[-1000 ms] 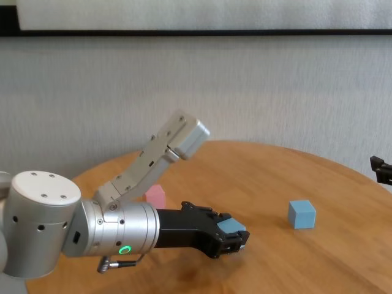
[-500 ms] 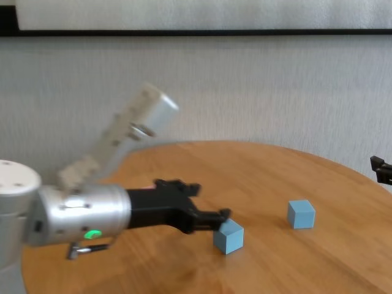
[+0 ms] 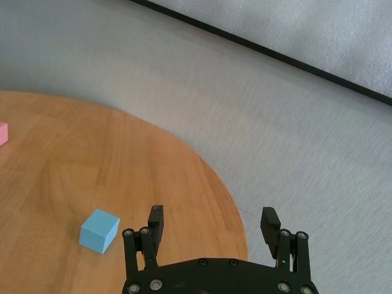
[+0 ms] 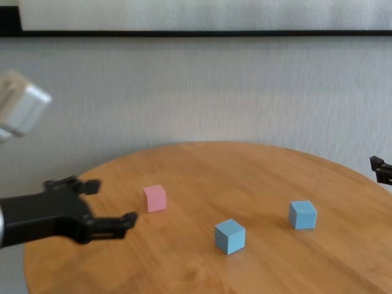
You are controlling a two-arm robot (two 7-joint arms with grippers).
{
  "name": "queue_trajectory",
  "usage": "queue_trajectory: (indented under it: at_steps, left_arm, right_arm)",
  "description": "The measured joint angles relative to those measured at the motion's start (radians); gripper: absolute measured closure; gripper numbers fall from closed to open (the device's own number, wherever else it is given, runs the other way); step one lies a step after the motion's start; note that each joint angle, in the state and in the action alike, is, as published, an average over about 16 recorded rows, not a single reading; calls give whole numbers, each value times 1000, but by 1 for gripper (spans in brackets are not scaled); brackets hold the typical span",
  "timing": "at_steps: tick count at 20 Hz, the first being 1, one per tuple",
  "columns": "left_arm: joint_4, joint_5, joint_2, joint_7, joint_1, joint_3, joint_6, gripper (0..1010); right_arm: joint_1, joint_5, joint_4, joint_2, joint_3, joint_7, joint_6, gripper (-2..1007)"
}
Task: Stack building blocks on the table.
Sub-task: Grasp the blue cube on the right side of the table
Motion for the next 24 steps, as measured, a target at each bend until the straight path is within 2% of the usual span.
queue_trajectory:
  at_steps: [2,5,11,14,18,21,24]
  left_arm:
    - [-41,-6,28,10,38,-21,-1,17]
    - [-74,-10,53,20,76,-43,-6,9]
    - [-87,-10,65,25,99,-56,-18,9]
    - [-85,-9,63,25,96,-54,-18,9]
    - [-81,-8,61,25,92,-51,-16,9]
    - [-79,-7,60,25,90,-49,-15,9]
    - [-78,-7,60,25,88,-48,-14,9]
  right_arm:
    - [-1,0,-3,0,-1,0,3,4]
    - [-5,2,-17,-4,-3,4,24,5]
    - [-20,26,-63,-28,-9,21,108,5]
    - [-28,43,-86,-51,-14,30,164,5]
    - [-34,64,-102,-93,-19,32,244,5]
    - [-31,71,-92,-129,-22,21,291,5]
    - [-21,67,-66,-166,-24,3,321,5]
